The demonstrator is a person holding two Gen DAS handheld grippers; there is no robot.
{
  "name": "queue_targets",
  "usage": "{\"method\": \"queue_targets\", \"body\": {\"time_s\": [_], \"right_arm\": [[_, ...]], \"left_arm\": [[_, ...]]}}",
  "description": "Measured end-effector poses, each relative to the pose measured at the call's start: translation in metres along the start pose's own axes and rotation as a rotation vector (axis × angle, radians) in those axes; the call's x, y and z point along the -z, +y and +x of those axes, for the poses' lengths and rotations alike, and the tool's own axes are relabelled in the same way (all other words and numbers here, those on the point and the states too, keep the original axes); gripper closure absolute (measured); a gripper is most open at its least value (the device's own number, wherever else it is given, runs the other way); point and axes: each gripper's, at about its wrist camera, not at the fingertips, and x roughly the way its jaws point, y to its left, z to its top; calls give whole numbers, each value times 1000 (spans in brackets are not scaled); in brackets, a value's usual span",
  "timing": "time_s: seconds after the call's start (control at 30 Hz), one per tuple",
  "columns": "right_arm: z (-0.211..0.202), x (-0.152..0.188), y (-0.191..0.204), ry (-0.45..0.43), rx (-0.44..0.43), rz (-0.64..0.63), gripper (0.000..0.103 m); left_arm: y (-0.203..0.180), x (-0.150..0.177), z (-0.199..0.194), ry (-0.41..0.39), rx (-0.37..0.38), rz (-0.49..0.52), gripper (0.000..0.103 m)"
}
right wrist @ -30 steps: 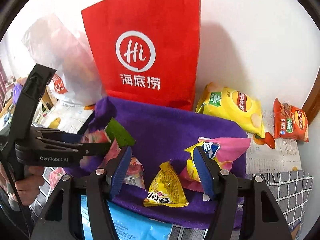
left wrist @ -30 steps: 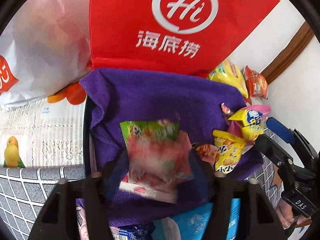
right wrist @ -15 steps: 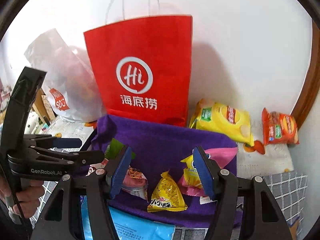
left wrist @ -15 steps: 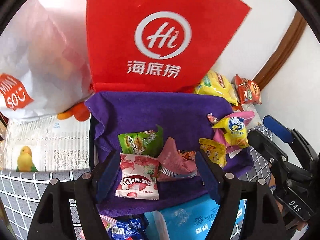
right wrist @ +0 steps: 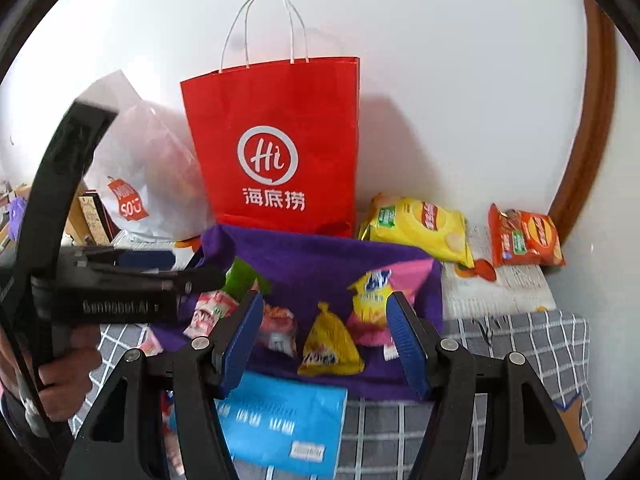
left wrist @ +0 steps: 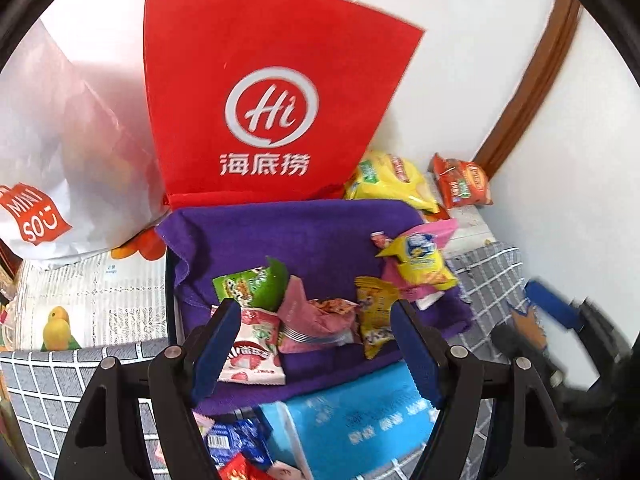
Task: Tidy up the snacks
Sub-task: 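Withdraw both tools from the towel, then grasp the red-and-gold candy bag with left tool while right grasps pink candy packet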
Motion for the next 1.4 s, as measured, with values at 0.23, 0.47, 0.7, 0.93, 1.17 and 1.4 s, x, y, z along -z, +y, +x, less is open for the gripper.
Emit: {"method": "queue_targets", "body": {"time_s": [0.23, 0.47, 0.7, 0.93, 1.17, 1.4], "right_arm": [[-39, 35, 20, 7, 8, -7, 39], [-63, 69, 41, 34, -21, 5, 40], [-59, 99, 59, 52, -51, 24, 43], [-37, 137, 93, 100, -96, -12, 52], [-13, 145, 112, 134, -120, -41, 60], [11, 143, 119, 160, -125, -57, 57]], "left_arm": [[-22, 13, -45, -52, 13, 22, 28], [-14, 57, -83, -59, -46, 75, 28], [34, 101, -105, -45, -124, 0, 28], [76, 143, -97, 19, -171, -68, 28], [99, 158, -81, 46, -202, -87, 28], [111, 159, -56, 63, -182, -104, 28]]}}
